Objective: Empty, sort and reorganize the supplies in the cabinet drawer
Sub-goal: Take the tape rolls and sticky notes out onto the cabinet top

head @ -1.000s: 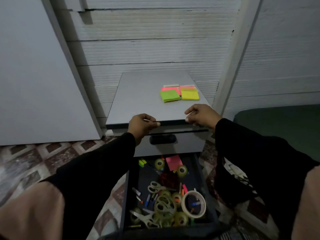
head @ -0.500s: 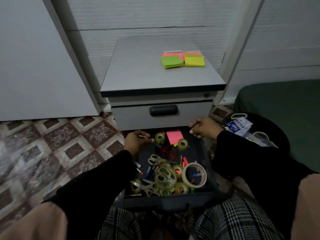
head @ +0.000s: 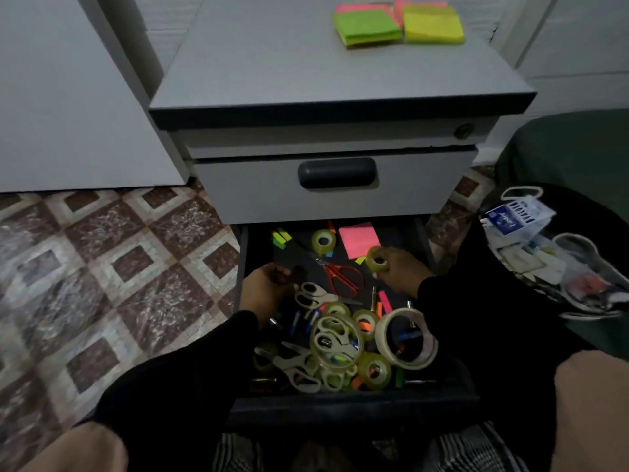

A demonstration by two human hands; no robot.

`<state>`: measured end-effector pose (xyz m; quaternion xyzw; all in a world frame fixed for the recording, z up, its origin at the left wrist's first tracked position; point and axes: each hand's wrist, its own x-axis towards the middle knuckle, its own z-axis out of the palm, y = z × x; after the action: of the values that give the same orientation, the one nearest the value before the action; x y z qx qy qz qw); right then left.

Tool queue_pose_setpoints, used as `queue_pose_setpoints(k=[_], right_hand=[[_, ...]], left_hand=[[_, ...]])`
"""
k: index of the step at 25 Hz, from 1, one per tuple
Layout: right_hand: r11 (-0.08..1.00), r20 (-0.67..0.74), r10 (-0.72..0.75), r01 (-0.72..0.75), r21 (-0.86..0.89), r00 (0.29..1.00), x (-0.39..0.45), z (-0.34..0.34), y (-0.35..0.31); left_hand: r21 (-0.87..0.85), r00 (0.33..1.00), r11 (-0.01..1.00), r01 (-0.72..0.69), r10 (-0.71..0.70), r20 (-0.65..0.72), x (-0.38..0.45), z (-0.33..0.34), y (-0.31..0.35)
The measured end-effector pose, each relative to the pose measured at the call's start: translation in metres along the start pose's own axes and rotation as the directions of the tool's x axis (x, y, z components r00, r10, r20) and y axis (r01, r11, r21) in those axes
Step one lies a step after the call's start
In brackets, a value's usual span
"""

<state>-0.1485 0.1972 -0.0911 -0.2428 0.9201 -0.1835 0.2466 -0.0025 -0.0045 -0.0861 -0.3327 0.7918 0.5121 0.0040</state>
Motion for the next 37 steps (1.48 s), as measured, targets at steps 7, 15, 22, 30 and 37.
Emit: queue_pose_setpoints(k=[7,15,22,30,37], right_hand=[[0.919,0.075,-0.06,0.084,-0.386,0.995,0.033,0.022,0.006],[0.822,0.11,-0.09,0.136,-0.554,0.99,0.028,0.028,0.003],[0.793,0.079,-0.121,0.144,-0.592,0.99,0.013,0.024,0.009],[0.946,-0.052,0.153,-0.162,-0.28,0.987,0.025,0.026,0.014],[0.955,-0.083,0.157,-0.173,-0.24,0.984,0.025,0.024,0.018]], left_hand=[[0.279,0.995,0.955,-0.1,0.091,0.042,0.024,0.005,-0.02],[0.422,0.986,0.893,-0.158,0.122,0.111,0.022,0.004,-0.017],[0.607,0.967,0.765,-0.216,0.082,0.241,0.018,0.005,-0.015],[0.748,0.793,0.585,-0.314,-0.271,0.546,0.004,0.028,-0.016],[0.789,0.699,0.581,-0.199,-0.48,0.53,0.001,0.027,-0.014]])
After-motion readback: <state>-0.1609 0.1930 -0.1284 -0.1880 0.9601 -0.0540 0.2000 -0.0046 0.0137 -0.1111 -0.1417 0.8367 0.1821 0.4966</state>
